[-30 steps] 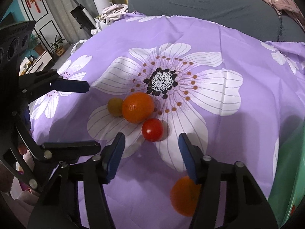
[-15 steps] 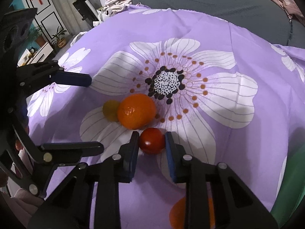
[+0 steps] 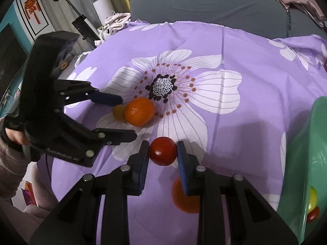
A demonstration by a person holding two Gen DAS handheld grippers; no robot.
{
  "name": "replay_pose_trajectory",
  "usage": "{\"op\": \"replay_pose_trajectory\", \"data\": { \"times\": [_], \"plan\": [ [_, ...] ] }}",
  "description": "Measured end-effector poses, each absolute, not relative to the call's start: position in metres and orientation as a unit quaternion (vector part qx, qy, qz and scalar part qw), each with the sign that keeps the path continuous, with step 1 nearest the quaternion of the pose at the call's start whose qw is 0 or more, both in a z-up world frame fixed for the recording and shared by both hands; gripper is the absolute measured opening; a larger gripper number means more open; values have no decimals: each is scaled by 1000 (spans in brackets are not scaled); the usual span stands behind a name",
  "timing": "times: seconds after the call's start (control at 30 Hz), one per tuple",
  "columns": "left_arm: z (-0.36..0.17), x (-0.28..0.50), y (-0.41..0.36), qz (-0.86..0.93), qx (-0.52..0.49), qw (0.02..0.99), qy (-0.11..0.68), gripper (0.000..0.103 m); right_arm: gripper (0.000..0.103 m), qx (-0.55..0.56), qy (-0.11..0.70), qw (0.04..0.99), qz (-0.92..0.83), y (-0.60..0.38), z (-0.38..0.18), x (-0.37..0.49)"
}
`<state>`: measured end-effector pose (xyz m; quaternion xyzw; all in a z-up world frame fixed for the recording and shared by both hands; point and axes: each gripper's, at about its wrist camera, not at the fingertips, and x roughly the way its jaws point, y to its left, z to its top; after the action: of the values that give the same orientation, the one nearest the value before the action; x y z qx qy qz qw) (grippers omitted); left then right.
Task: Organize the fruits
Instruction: 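Close the right gripper on a red cherry tomato while the left gripper grasps a yellow fruit, then carry both held fruits toward the green bowl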
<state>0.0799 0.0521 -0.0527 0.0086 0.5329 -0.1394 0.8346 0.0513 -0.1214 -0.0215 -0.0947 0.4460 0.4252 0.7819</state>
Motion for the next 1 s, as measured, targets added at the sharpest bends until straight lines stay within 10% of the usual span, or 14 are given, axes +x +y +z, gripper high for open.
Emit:
{"op": "replay_pose_trajectory", "data": {
  "times": [0.53, 1.0],
  "plan": [
    [-54, 70, 57, -115, 9, 833, 541, 27, 28, -70, 442, 789, 420, -135, -19, 45],
    [-41, 40, 62, -126, -60, 843, 519, 27, 27, -123, 435, 782, 429, -121, -23, 35]
  ]
}}
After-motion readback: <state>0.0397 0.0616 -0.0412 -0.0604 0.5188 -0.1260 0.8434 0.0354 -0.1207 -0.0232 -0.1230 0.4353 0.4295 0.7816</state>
